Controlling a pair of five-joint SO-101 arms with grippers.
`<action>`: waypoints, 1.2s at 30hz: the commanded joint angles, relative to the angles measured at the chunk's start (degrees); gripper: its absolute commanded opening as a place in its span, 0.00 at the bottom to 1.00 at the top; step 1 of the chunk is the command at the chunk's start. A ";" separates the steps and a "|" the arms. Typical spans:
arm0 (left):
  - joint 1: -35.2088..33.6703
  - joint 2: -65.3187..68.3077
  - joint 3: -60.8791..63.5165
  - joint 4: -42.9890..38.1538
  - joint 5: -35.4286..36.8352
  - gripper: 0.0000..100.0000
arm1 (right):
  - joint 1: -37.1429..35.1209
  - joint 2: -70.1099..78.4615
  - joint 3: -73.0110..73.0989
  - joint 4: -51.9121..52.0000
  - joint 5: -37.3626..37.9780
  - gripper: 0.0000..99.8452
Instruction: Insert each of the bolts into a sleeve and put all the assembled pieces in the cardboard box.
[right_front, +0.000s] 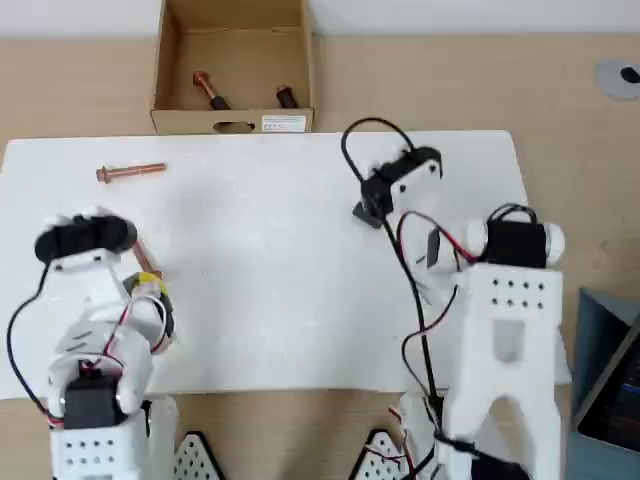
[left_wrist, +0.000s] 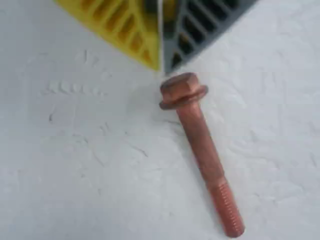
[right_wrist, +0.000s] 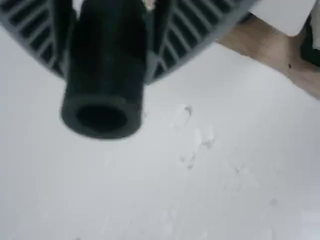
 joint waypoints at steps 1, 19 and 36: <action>-0.53 12.18 -12.84 0.18 0.18 0.01 | 0.75 -3.30 1.45 -0.97 0.00 0.01; -4.40 66.42 -57.67 0.44 21.71 0.00 | 0.84 -9.27 7.78 -1.76 -0.44 0.01; -7.56 105.98 -91.16 11.96 53.27 0.00 | 0.84 -10.59 11.91 -2.20 -0.35 0.01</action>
